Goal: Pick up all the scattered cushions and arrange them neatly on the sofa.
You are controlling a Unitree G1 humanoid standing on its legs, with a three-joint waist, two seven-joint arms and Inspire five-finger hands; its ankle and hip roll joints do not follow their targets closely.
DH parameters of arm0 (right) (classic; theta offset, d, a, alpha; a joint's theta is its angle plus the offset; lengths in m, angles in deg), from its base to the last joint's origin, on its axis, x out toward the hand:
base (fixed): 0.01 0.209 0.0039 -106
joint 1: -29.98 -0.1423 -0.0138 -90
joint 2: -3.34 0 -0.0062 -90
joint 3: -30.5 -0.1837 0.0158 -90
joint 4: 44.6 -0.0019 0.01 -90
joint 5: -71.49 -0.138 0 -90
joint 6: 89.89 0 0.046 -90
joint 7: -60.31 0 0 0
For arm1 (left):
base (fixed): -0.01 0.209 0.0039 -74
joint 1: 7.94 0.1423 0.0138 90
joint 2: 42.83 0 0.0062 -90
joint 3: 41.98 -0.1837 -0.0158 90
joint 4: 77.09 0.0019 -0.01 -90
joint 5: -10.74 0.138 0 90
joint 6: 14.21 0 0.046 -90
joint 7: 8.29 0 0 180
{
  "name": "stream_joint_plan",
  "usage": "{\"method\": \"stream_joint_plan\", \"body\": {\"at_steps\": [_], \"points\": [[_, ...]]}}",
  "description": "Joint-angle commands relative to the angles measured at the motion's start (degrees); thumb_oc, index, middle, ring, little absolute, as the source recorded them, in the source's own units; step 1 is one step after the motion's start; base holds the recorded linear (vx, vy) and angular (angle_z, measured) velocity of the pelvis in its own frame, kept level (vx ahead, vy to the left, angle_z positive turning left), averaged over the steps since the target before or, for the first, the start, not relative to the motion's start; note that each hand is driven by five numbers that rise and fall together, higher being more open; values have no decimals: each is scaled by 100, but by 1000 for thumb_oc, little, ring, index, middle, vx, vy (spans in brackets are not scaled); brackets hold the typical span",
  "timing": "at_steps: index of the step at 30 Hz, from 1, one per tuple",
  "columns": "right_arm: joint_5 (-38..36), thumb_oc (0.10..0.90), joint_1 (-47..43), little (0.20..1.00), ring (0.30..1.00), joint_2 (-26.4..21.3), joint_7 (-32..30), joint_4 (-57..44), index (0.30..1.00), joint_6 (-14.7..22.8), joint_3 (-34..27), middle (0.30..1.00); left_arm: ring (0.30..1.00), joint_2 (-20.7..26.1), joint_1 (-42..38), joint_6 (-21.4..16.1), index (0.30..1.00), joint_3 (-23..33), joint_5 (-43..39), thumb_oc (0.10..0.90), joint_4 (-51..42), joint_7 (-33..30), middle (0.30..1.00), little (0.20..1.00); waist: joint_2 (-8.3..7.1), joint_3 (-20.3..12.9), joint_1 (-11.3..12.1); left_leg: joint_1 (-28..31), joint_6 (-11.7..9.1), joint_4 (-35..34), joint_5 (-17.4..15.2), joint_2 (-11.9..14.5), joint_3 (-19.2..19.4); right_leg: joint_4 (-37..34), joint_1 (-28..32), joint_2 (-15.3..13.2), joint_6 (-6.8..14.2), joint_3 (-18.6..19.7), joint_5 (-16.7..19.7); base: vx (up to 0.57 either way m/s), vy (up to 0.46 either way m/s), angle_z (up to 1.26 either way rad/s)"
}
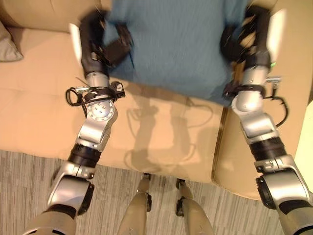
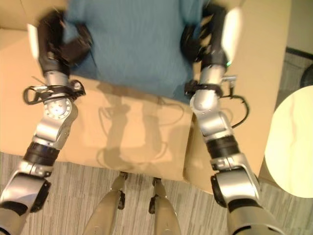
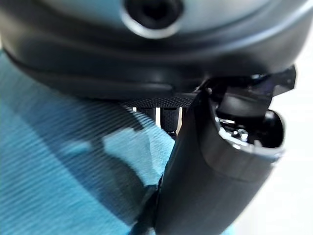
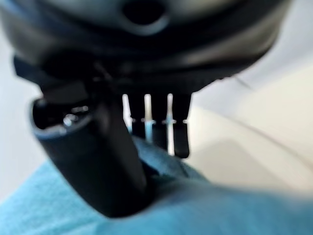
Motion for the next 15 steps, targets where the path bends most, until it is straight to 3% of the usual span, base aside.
{"method": "stream_joint_plan", "body": {"at_steps": [1, 7, 13, 14, 15], "points": [[1234, 400, -462, 300, 300, 98, -560, -819, 300, 920, 369, 300, 300, -20, -634, -1182, 300, -209, 1134, 400, -709, -632, 300, 300, -214, -1382, 100, 507, -465, -1018, -543, -25, 114, 11, -198, -66, 462, 30, -453, 16, -22, 10], [1800, 400, -914, 300, 300, -319, -900, -668, 300, 579, 599, 300, 300, 138, -854, -1095, 300, -262, 1505, 400, -600, -1127, 300, 300, -255, -1386, 134, 277, -505, -1018, -437, -29, 79, 20, -415, -81, 479, -11, -376, -3, -10, 4], [900, 400, -1675, 300, 300, -323, -753, 1050, 300, 254, 1395, 300, 300, 242, -1685, -879, 300, -1010, 704, 400, 1184, -751, 300, 300, -277, -1292, 125, 84, -552, -1018, -365, -41, 18, 69, -566, -97, 485, -61, -375, -13, -19, 9], [781, 400, -1702, 300, 300, -274, -719, 1249, 300, 209, 1458, 300, 484, 272, -1750, -800, 484, -1113, 671, 522, 1374, -680, 484, 484, -273, -1277, 123, 95, -558, -1018, -392, -41, 4, 88, -560, -96, 485, -64, -411, -15, 1, -26], [775, 400, -1723, 300, 300, -276, -725, 1266, 300, 216, 1461, 300, 540, 276, -1772, -807, 540, -1117, 663, 560, 1390, -678, 540, 540, -274, -1268, 120, 71, -555, -1018, -352, -45, 3, 85, -581, -100, 485, -67, -376, -11, 6, -6]]}}
